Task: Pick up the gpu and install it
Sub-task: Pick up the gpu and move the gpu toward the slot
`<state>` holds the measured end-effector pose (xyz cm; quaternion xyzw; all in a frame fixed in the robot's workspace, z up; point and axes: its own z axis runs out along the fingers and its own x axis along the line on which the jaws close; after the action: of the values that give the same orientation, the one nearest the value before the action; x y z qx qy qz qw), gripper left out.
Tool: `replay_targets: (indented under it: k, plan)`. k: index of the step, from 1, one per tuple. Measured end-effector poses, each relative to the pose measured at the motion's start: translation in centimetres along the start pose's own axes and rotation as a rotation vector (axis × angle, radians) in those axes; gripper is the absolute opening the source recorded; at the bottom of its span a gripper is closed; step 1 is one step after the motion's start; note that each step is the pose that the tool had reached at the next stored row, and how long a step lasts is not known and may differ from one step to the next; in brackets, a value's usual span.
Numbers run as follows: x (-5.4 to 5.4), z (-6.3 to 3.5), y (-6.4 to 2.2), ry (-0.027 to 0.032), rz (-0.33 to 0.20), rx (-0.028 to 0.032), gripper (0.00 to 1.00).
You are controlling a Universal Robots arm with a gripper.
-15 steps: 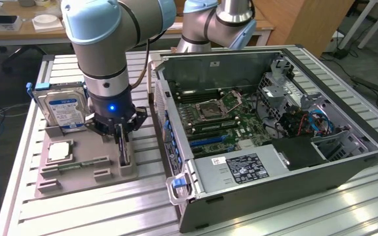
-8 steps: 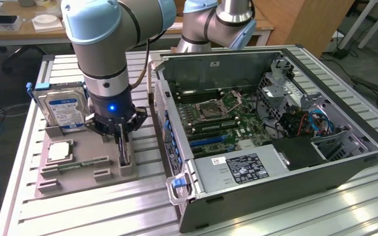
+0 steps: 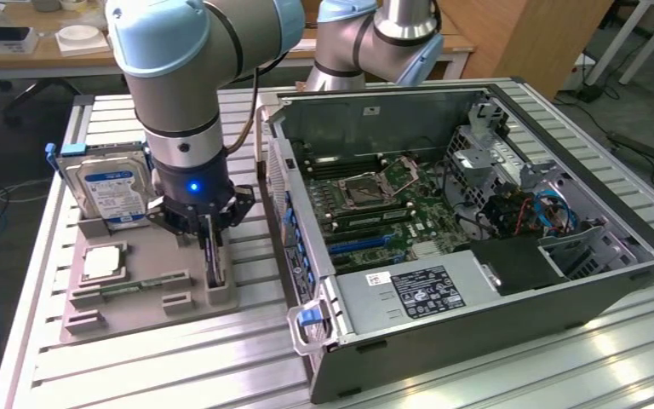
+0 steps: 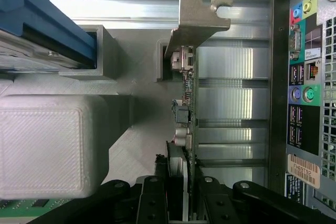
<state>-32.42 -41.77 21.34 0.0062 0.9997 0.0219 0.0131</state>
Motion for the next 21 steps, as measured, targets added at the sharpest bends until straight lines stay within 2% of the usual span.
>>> replay_targets:
  k: [5,21]
  plan:
    - [0.0,-0.19,0.01,0.0,0.0,0.0,0.27]
    - [-0.1,-2.86,0.13,-0.0001,0.0,-0.0005,0.27]
